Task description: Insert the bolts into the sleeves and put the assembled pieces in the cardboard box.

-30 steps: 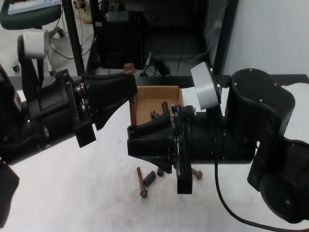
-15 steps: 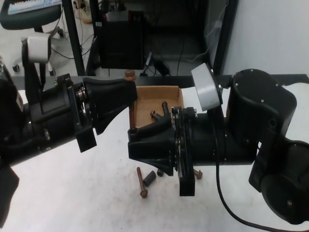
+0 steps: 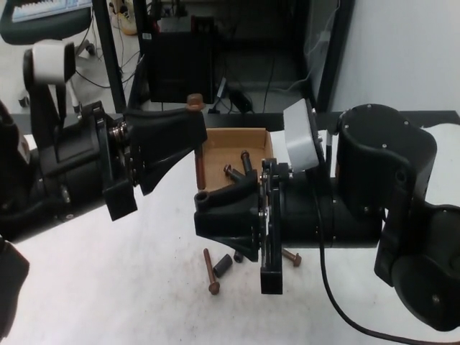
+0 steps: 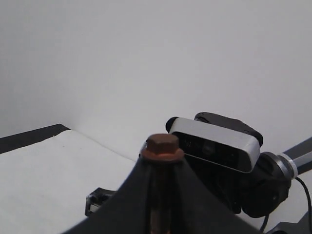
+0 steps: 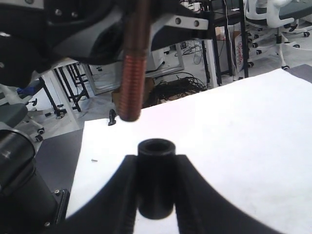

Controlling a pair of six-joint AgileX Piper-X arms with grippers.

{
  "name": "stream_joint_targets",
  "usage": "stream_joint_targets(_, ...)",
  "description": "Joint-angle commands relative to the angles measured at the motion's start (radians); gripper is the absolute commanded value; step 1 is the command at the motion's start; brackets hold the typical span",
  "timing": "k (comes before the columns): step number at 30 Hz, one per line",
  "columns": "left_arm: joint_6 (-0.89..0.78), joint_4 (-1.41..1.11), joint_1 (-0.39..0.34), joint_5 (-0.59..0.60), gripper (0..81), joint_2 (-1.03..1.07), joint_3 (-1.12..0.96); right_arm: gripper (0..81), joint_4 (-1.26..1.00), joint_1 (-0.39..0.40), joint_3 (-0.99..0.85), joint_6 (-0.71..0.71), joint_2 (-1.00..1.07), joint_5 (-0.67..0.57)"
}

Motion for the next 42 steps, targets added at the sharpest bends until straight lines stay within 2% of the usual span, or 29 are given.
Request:
stream_joint_targets(1,-0.023,-0.019,-0.003,0.023,0.1,-0.007,-0.006,0.8,-0.007,-0.003,-0.010,-0.012,-0.007,0.022)
stream_joint_targets(10,-0.021,-0.008,-0.003,0.032,0.1,-0.007,-0.006,0.8,-0.059,-0.003,-0.010,0.034,-0.007,0.020)
stream_joint_targets(16,0.023,0.035,-0.003,0.032,0.1,-0.007,-0.006,0.8,-0.059,-0.003,-0.010,0.035,-0.007,-0.025)
stream_joint_targets(42,0.039,0.030,-0.003,-0.006,0.1,-0.007,-0.006,0.8,-0.047,-0.003,-0.008,0.035,-0.007,-0.071)
